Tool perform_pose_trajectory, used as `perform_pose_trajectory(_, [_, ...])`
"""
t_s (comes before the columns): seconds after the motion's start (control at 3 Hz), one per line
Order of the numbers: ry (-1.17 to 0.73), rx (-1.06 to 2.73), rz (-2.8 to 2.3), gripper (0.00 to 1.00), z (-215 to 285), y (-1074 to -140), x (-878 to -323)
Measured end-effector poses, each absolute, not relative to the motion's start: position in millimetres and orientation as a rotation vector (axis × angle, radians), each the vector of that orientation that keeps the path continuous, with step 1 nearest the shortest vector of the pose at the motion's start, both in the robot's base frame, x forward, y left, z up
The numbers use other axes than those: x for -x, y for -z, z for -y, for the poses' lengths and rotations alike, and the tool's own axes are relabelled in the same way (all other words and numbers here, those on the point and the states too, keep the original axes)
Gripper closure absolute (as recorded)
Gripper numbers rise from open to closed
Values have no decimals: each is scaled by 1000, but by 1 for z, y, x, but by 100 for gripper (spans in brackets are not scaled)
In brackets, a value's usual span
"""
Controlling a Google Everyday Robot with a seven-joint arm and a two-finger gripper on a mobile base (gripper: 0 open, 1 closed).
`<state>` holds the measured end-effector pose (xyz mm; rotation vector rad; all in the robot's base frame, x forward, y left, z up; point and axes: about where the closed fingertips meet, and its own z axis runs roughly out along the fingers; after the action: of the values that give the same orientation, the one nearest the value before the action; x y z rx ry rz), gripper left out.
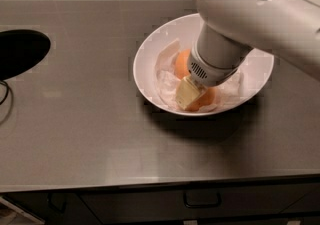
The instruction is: Pick orange from white bowl
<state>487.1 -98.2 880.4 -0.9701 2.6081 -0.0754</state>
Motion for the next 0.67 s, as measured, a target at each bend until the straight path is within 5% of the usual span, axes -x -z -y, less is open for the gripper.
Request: perform_pose_trajectory(0.67, [71, 980, -2639, 45, 100, -866, -490])
